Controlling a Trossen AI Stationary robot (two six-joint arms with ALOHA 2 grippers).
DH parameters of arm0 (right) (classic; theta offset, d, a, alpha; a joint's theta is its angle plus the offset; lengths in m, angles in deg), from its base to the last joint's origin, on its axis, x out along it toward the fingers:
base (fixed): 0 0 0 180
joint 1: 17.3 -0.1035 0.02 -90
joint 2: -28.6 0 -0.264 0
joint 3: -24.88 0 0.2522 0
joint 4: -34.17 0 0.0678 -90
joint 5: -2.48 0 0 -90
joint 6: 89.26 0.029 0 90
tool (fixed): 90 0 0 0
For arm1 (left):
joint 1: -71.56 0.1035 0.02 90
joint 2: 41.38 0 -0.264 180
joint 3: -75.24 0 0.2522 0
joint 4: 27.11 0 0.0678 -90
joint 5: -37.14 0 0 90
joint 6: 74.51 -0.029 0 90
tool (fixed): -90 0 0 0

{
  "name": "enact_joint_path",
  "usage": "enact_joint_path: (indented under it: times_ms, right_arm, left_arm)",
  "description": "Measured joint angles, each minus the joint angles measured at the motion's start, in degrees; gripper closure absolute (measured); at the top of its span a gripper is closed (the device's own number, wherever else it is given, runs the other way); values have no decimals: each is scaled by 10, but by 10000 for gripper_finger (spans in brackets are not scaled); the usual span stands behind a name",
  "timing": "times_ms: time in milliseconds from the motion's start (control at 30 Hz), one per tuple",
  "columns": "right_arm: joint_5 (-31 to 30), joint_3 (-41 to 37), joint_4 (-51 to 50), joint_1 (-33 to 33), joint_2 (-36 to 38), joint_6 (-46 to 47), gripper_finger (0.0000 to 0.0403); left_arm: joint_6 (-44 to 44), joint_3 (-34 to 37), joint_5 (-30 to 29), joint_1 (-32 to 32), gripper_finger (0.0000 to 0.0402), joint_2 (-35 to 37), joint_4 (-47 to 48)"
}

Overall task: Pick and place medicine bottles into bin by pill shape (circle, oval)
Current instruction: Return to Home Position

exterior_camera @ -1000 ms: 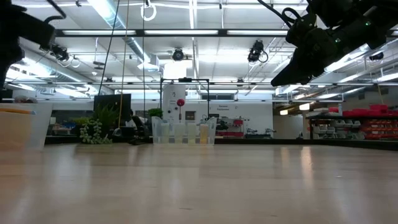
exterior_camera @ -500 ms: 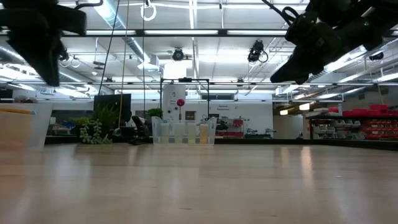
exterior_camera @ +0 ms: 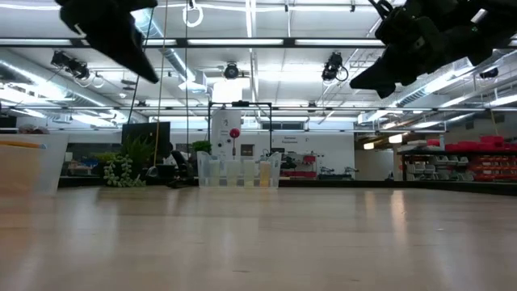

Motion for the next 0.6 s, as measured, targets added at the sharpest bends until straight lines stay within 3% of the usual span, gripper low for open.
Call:
enact_joint_path:
  times_ms: [233,433,600]
  right_arm:
    - [36,0,-13,12,27,-10,362]
    - [55,-11,-3,11,47,-10,362]
    - [57,-72,53,12,86,17,362]
  left_arm:
    - [-99,4,29,41,318,0,-88]
    - [-141,80,100,72,351,5,-219]
    - [-144,135,112,85,373,25,-292]
